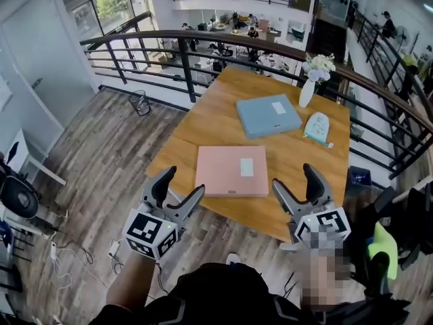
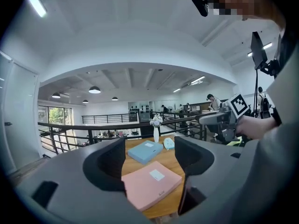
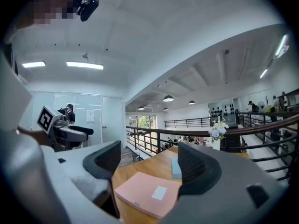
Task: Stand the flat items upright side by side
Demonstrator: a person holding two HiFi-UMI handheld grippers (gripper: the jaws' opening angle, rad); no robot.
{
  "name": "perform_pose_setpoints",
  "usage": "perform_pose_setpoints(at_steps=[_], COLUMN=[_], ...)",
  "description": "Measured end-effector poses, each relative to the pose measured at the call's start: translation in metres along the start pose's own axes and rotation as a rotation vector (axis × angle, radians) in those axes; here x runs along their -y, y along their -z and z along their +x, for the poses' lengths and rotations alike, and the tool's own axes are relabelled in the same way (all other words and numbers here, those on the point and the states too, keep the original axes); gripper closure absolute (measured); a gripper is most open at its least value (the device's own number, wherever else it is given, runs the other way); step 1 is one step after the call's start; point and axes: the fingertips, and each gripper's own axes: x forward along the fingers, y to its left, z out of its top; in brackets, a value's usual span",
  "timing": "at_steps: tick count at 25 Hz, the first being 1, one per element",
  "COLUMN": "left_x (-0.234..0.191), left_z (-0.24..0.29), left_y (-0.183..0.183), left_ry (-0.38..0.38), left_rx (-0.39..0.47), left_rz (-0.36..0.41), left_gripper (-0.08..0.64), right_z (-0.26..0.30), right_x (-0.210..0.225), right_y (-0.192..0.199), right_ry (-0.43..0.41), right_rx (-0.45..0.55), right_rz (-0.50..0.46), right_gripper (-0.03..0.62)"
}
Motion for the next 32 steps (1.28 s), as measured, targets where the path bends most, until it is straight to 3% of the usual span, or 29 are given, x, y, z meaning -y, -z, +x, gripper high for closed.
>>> perform_pose_setpoints(at_steps=[10,15,19,25,28,32], left_x=[-0.016,-0.042,-0.066,-0.115,-0.127,-0.128], left_z=[0.055,0.088,0.107,0.129,0.140,0.148], left_y=[0.010,0.020,0.031,0.058,0.094,0.154], left_ry=[0.062,0.138,0.205,0.277,0.311,0.309], left_rx=[-0.030,-0.009,-0.005,-0.073,-0.150,-0.262], left_rz=[-0.038,-0.065,-0.066,-0.068,-0.092,-0.087], left_gripper=[0.225,0.224,0.225,0.225,0.225,0.224], right_z=[0.034,0.054,0.071,0.102,0.110,0.115], right_x=[0.040,0.035,0.031,0.030,0.036,0.039], right_y=[0.023,0.034,0.051,0.086,0.113,0.152], right_ry=[0.035,0.047,0.102,0.189,0.216,0.167], right_rx=[-0.025,-0.069,-0.105,-0.172,-0.247,-0.280], right_rz=[0.080,0.119,0.106,0.063,0.088,0.094], right_gripper=[0.215,0.215,0.213,0.213,0.213,0.213])
